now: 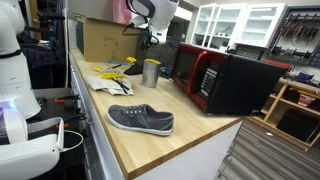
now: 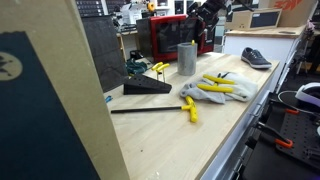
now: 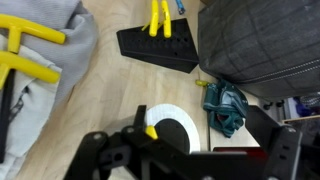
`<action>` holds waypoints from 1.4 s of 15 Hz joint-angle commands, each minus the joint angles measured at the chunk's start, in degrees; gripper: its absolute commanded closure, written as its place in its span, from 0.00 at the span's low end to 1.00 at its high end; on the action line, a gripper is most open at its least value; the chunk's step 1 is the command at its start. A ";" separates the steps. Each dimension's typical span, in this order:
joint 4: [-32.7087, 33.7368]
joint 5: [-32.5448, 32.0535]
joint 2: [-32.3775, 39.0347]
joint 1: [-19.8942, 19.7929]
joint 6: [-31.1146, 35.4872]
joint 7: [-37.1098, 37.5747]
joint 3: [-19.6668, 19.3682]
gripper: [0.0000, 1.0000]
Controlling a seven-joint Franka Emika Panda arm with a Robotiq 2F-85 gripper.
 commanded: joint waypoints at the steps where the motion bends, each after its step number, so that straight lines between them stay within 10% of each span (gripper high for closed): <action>1: -2.42 -14.20 -7.55 1.04 1.69 8.08 3.96 0.00; 11: -1.09 -47.32 -14.43 1.56 -11.53 6.81 10.69 0.00; 21: -3.35 -71.33 -14.59 1.59 -9.72 -3.53 11.12 0.00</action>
